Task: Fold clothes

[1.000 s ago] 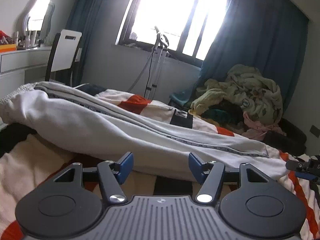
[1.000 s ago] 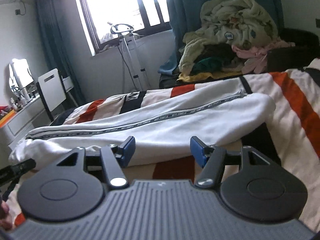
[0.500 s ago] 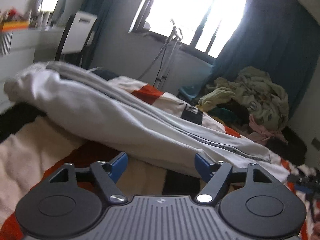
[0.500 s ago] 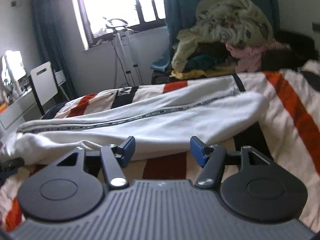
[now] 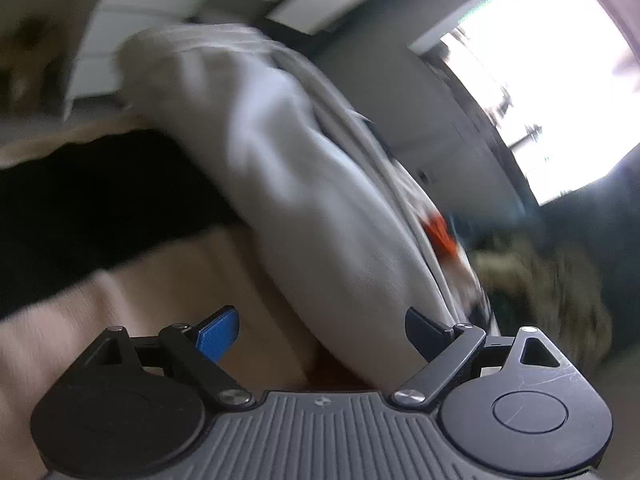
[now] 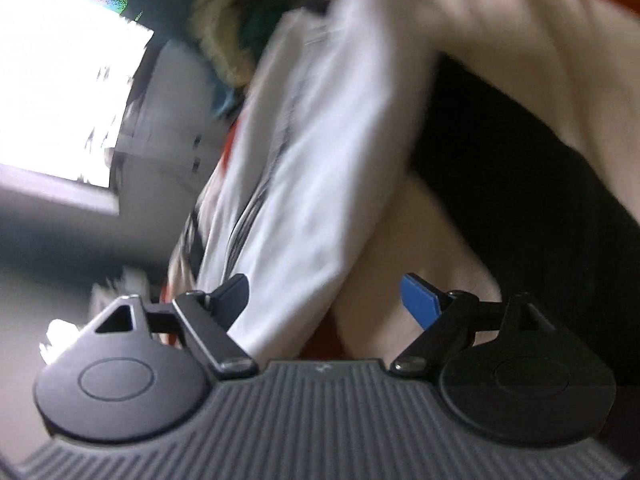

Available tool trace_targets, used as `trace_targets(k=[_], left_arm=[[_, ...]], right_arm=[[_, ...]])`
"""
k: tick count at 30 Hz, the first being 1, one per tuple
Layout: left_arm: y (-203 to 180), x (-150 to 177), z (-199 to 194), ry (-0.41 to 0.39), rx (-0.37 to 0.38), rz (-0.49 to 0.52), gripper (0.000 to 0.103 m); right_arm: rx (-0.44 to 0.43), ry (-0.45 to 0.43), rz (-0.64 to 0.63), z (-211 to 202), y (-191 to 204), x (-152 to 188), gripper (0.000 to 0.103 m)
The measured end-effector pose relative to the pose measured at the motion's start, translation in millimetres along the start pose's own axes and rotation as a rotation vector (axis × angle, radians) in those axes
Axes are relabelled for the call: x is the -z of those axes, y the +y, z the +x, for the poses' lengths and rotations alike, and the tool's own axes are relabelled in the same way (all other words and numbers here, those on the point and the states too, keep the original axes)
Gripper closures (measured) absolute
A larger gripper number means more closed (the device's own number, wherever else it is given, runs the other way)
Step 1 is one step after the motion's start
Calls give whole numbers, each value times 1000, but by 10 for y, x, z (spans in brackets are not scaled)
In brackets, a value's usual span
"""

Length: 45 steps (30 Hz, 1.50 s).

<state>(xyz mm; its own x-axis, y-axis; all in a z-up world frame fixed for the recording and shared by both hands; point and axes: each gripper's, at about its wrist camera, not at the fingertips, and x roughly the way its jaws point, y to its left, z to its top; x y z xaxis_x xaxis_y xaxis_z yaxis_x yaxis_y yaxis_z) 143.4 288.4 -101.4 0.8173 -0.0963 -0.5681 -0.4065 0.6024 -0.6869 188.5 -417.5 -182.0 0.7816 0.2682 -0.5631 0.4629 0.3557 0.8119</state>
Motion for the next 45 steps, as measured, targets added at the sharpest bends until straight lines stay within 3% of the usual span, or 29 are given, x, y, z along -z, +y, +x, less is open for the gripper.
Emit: trace_targets(k=[4, 8, 10, 11, 14, 16, 22, 24, 32, 39, 45], left_arm=[[367, -248, 201, -91, 48, -171, 15], [425, -430, 307, -171, 66, -243, 16], [409, -477, 322, -217, 64, -222, 25], [404, -517, 343, -232, 58, -205, 38], [475, -643, 443, -246, 59, -202, 41], [582, -732, 524, -251, 62, -234, 49], [603, -783, 618, -315, 39, -222, 81], [578, -771, 600, -330, 30, -216, 91], [373, -641, 78, -394, 77, -194, 98], [360, -438, -387, -314, 138, -183, 99], [126, -35, -567, -216, 84, -56, 98]], right_arm=[[-52, -56, 140, 142, -294, -179, 16], [-118, -144, 82, 323, -243, -334, 18], [-123, -189, 52, 432, -218, -411, 22], [-118, -211, 42, 486, -215, -446, 23], [-75, -268, 43, 580, -268, -519, 47], [-44, -288, 32, 609, -288, -552, 68], [-2, -305, 26, 487, -149, -591, 88], [3, -314, 12, 386, -49, -588, 90], [-8, -352, 62, -61, -139, -623, 92], [-33, -424, 93, -768, -392, -660, 92], [2, -480, 204, -1257, -917, -583, 92]])
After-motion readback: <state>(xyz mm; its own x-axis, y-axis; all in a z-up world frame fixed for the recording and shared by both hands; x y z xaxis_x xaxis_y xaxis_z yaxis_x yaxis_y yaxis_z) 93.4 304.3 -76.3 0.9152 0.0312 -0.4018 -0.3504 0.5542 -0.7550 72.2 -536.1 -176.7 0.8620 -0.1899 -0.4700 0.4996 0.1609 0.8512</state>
